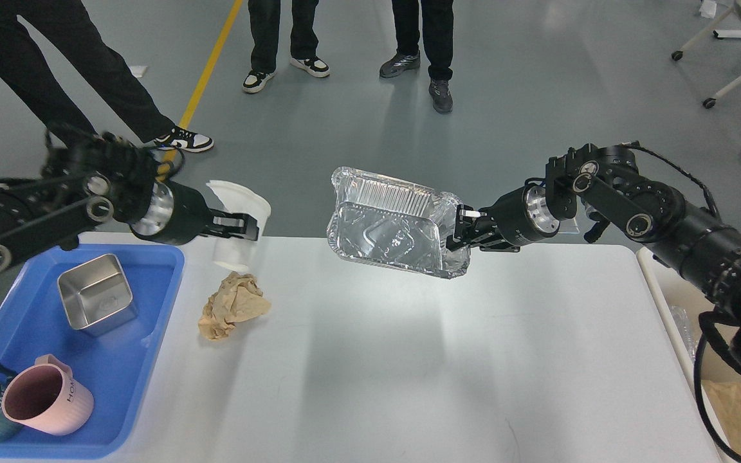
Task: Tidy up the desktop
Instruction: 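Raise the cup and swing it over the foil tray, then lower the cup into the foil tray held by the right gripper, release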
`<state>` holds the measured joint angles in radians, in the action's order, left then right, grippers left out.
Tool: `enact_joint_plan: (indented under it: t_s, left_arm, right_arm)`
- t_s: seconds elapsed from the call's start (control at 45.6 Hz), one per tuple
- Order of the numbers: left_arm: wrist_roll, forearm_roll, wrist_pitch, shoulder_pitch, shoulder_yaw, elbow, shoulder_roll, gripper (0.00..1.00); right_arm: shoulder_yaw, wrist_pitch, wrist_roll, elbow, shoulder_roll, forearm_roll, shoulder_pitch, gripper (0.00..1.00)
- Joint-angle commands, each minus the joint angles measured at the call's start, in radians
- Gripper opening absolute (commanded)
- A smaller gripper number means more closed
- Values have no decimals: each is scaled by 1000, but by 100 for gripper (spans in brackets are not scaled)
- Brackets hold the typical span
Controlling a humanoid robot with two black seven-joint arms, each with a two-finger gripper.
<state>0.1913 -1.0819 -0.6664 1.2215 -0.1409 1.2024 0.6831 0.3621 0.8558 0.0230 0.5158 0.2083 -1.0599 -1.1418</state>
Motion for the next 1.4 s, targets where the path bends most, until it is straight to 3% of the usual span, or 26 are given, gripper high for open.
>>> enact_joint_plan:
  t_s: [0.0, 0.066, 0.154, 0.285, 0.395, 0.658, 0.855, 1.228, 1.382]
  left_arm:
    - [14, 39, -203, 79, -179, 118, 186, 14]
    - [23, 57, -292, 124, -270, 121, 228, 14]
    - [36, 73, -293, 183, -342, 117, 231, 15]
    - [53, 92, -293, 297, -345, 108, 184, 15]
    - [74, 80, -283, 343, -338, 1, -20, 15]
    - [70, 37, -111, 331, -244, -342, -494, 15]
    - [48, 37, -33, 254, -141, -500, -700, 15]
    - [47, 34, 48, 179, -46, -529, -738, 16]
    - [47, 33, 90, 151, -42, -531, -752, 24]
  right_arm:
    - [0, 0, 0, 1, 0, 0, -4, 0]
    - [-2, 0, 2, 1, 0, 0, -6, 0]
    - [-2, 0, 2, 0, -1, 0, -7, 0]
    - [-2, -1, 3, 0, -1, -2, -9, 0]
    - [-2, -1, 5, 0, -1, 0, -10, 0]
    - [-2, 2, 9, 3, 3, 0, -29, 0]
    - [-2, 3, 11, 20, 14, 0, -35, 0]
    - [-2, 3, 11, 23, 17, 0, -33, 0]
    - [-2, 3, 11, 23, 19, 0, -32, 0]
